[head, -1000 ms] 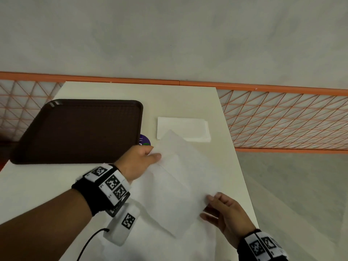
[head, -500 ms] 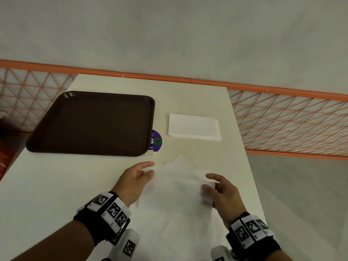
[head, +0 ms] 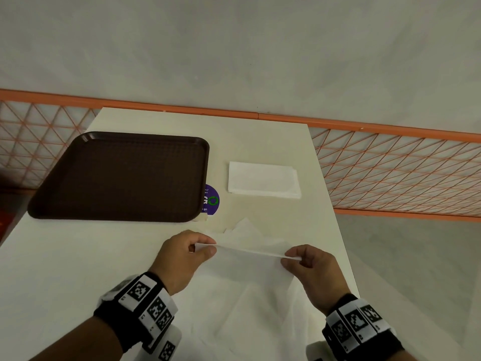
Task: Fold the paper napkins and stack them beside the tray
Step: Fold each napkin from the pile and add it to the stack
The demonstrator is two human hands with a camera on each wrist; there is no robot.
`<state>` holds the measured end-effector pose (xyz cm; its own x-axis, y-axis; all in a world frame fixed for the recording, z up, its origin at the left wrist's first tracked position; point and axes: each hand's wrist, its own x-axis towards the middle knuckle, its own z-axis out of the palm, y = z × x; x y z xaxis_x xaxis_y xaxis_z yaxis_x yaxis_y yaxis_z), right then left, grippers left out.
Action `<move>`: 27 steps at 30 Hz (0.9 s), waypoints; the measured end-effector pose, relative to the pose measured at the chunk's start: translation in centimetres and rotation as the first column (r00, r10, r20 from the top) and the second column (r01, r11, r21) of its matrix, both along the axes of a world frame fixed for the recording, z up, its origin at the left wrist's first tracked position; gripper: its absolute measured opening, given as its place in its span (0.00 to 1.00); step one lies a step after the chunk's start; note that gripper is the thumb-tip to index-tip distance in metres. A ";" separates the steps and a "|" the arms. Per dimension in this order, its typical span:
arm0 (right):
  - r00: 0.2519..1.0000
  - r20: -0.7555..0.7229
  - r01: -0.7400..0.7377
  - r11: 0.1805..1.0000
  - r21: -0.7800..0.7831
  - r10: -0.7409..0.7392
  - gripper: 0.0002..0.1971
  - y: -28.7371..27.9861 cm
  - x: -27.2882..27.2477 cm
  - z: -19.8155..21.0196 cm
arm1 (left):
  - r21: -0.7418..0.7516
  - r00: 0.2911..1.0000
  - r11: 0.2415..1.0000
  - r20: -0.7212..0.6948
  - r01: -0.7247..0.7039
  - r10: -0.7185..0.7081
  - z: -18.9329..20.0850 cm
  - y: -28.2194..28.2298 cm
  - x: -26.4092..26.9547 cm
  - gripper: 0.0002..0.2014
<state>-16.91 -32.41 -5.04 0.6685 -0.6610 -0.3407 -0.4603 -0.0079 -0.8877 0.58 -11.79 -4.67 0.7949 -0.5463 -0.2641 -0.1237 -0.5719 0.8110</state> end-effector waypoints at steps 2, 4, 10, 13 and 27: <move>0.998 -0.043 -0.054 0.992 -0.110 0.050 0.06 -0.3 -0.2 0.5 | -0.010 0.999 1.000 0.036 0.018 -0.018 0.2 0.0 0.1 0.04; 0.992 -0.045 -0.128 0.975 -0.184 0.122 0.08 -0.6 -0.3 1.0 | -0.029 0.998 0.998 0.038 0.051 -0.050 0.4 0.1 0.2 0.04; 0.987 0.074 -0.142 0.989 -0.048 0.145 0.05 -0.9 -0.4 1.3 | -0.129 0.998 0.991 -0.043 0.028 -0.034 0.2 0.2 0.0 0.03; 0.998 0.001 -0.070 0.997 -0.030 0.071 0.05 -0.5 0.3 0.0 | -0.073 1.000 0.997 -0.025 -0.006 0.005 -1.2 -0.3 -0.6 0.03; 0.840 -0.498 -0.522 0.572 -0.633 0.215 0.20 0.3 2.4 -5.1 | 0.440 0.757 0.885 0.524 0.153 -0.391 -4.9 -2.9 -1.8 0.15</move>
